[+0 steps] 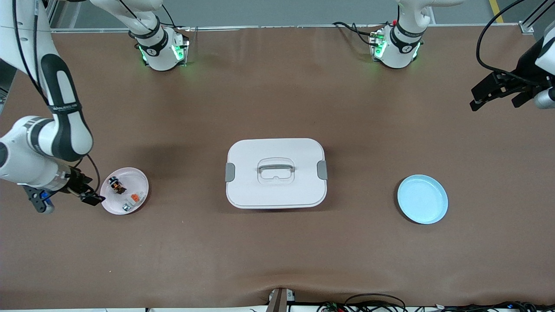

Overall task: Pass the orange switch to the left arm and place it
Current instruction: 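Reach the right gripper down over the black-orange switch on the white plate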

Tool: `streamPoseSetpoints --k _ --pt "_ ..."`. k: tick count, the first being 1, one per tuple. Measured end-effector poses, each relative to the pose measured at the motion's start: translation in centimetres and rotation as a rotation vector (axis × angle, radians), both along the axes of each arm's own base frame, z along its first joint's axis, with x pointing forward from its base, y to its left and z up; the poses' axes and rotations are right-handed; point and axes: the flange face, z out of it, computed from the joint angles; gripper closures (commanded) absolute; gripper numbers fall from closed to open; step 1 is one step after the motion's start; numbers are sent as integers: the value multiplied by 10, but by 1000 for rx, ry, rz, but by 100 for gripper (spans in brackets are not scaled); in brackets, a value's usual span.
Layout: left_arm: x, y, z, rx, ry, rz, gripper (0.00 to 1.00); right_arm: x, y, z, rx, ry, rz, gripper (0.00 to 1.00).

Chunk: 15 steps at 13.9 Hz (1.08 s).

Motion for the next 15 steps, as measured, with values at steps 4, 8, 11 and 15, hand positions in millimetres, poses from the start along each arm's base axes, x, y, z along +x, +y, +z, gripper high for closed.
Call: streamPoseSetpoints --k 4,8,11,15 --pt "0 6 2 0 -2 12 0 -9 2 -15 -1 13 7 0" --pt "-1 6 16 -5 -31 14 0 -14 5 -22 2 27 32 0" --pt "-3 11 34 -28 -69 26 0 -18 5 -29 -4 12 49 0" --pt "2 21 31 -51 -61 44 0 -28 5 -43 -13 -8 62 0"
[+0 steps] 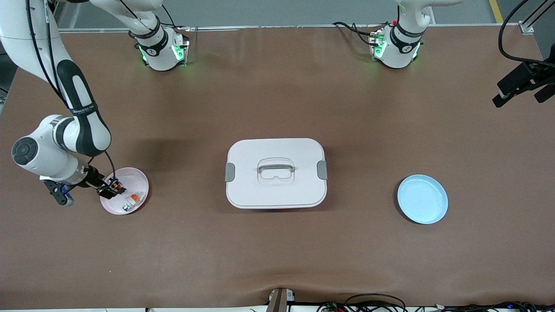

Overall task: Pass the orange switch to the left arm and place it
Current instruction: 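Reach the right gripper down over the black-orange switch on the white plate, then grasp the black-orange switch with the right gripper while the left gripper approaches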

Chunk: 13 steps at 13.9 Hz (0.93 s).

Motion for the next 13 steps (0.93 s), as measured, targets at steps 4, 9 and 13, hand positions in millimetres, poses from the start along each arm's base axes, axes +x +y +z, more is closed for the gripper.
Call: streamPoseSetpoints --k 4,9,13 --pt "12 -5 -19 -1 34 -8 0 -3 0 -4 -3 -6 7 0" --pt "40 -18 -67 -1 115 -43 0 -11 2 -15 -8 -19 12 0" --pt "51 -54 -90 -9 136 -117 0 -13 10 -21 -4 -7 25 0"
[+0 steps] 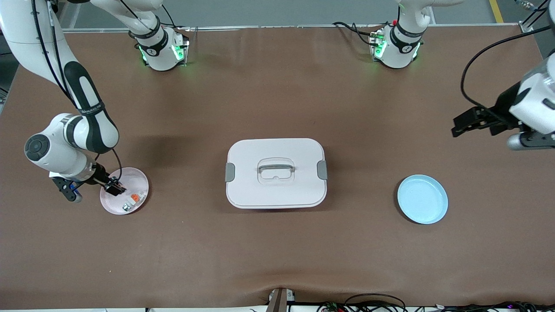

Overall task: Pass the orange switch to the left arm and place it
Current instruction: 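Grasp the black-orange switch with the right gripper while the left gripper approaches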

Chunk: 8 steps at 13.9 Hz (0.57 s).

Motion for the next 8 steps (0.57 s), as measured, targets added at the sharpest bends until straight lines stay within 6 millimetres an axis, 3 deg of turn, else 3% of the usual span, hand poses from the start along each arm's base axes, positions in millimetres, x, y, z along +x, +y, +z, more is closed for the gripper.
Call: streamPoseSetpoints --k 8 --pt "-13 -71 4 -9 -9 -116 0 -1 1 -3 0 5 2 0"
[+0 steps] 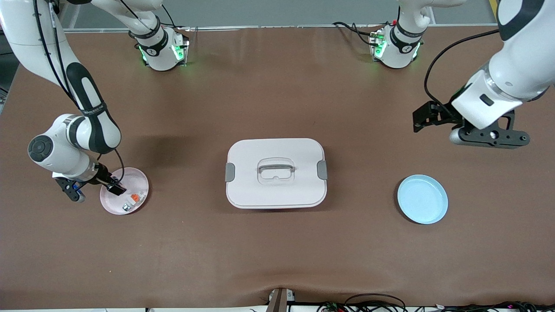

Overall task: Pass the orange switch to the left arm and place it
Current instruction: 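Grasp the black-orange switch with the right gripper while the left gripper approaches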

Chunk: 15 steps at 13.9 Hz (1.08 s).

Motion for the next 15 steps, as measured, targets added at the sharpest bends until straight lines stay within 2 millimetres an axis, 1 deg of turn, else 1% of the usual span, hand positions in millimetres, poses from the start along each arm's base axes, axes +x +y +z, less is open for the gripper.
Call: streamPoseSetpoints --k 4,6,9,15 --pt "-12 2 19 2 -10 -2 0 0 0 0 0 0 0 0" --pt "-15 2 24 5 -15 -3 0 0 0 0 0 0 0 0" --pt "-13 6 21 36 -19 0 0 0 0 0 0 0 0 0" --pt "-11 5 20 35 -24 0 0 0 -1 0 -2 -3 4 0"
